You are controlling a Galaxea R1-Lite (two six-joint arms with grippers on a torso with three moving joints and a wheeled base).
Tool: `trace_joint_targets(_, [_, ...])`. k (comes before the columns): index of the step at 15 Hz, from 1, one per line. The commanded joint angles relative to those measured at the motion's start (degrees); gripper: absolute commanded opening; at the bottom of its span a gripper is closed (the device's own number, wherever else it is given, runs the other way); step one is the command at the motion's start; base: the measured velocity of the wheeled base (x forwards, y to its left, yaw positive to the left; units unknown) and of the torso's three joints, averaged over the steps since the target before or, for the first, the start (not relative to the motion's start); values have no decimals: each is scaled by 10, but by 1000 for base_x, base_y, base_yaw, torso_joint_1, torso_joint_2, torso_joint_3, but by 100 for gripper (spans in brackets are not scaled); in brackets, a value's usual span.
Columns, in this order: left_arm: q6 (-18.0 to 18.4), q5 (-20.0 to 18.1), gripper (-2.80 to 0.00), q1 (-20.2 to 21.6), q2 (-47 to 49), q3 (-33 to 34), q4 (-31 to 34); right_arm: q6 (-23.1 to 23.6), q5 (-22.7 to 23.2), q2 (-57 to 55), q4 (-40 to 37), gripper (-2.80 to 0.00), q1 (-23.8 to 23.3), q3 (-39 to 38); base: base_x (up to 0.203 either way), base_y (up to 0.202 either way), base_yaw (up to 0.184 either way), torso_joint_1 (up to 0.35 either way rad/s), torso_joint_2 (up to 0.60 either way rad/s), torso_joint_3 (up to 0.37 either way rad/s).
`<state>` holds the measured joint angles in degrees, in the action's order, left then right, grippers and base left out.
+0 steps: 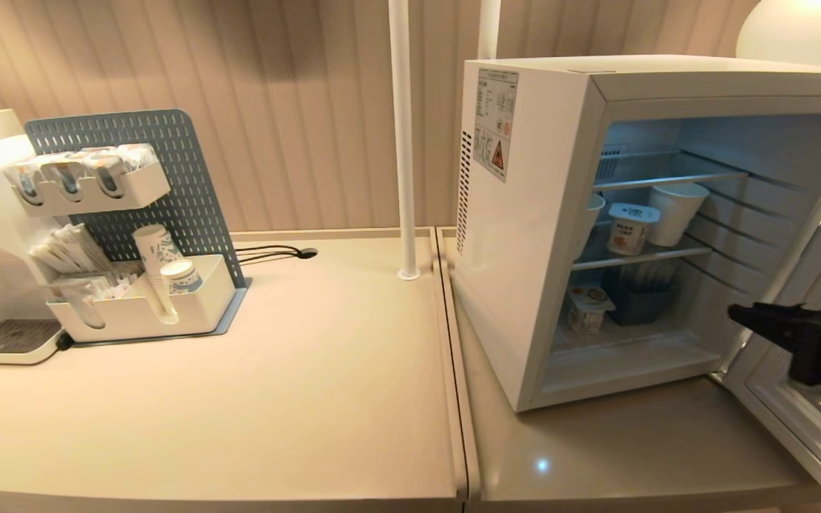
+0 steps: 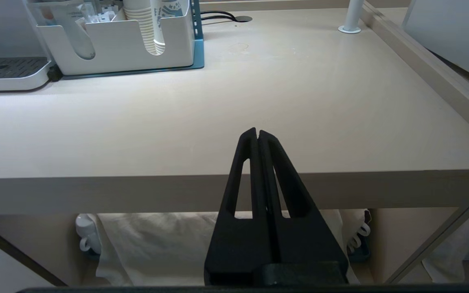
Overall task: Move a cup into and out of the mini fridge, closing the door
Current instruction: Take the yoghurt out of the freezer
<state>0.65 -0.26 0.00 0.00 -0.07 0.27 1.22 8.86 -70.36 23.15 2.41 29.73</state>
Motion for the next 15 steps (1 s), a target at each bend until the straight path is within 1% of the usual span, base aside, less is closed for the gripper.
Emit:
trace_joint_targets(1, [0,0,-280,0,0,0,0,-3,3,-124,75,0,7,4,0,0,0,0,0,0])
trace_joint_targets(3, [-4,1,-280,0,0,0,0,-10,7,-188,150,0,14,19,0,0,0,0,0,0])
trace_joint_targets(4, [-5,1,-280,0,0,1,-1,-12,6,-204,166,0,15,37,0,0,0,0,0,0])
trace_joint_targets(6, [-6,1,-280,0,1,0,0,-18,1,-231,171,0,15,81,0,0,0,0,0,0])
trace_joint_targets(9, [-6,1,-280,0,1,0,0,-23,-34,-278,167,0,14,134,0,0,0,0,0,0])
trace_joint_targets(15, [-7,2,-280,0,1,0,-1,-30,-45,-336,169,0,8,197,0,0,0,0,0,0])
